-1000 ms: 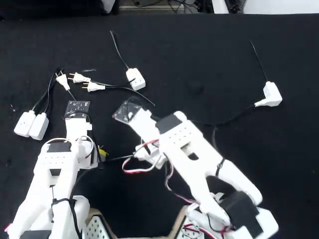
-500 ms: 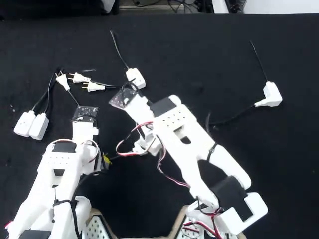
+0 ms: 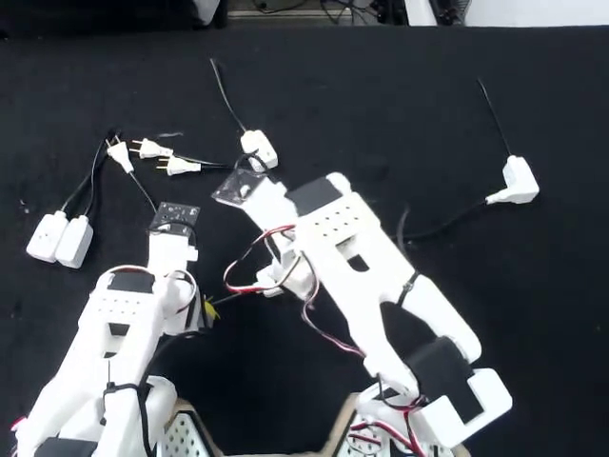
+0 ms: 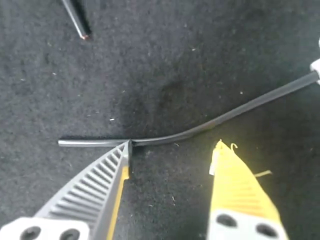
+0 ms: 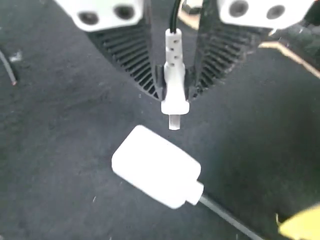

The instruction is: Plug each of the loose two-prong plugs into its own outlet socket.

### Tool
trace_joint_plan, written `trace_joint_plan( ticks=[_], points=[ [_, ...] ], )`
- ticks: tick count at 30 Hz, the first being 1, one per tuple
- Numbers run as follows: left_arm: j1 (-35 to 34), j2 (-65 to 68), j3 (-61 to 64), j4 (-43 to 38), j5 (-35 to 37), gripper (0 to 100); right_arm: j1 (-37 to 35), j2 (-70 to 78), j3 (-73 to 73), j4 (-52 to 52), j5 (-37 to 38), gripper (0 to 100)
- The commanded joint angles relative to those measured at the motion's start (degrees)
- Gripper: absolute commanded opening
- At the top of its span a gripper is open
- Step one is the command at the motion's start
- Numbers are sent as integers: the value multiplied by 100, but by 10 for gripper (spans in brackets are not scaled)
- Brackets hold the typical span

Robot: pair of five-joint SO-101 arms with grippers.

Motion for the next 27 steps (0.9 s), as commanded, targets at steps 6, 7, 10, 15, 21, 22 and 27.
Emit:
trace_joint_plan(
  ticks=[6, 7, 10, 15, 21, 22, 27],
  points=[
    [224, -26, -629, -9, 18, 267, 624, -13, -207, 0, 70, 11],
    [295, -26, -690, -9, 26, 267, 633, -13, -154, -70, 70, 11],
    [488, -26, -901, -105, 26, 267, 642, -13, 48, -378, 70, 11],
    [690, 79, -796, -879, 26, 267, 624, -13, 303, -747, 26, 11],
    [892, 607, -708, -1336, 404, 267, 651, -22, 330, -774, 26, 11],
    [971, 686, -708, -1442, 466, 267, 642, -22, 330, -818, 26, 11],
    [1604, 1046, -708, -1697, 510, 267, 651, -22, 365, -1046, 26, 11]
  ],
)
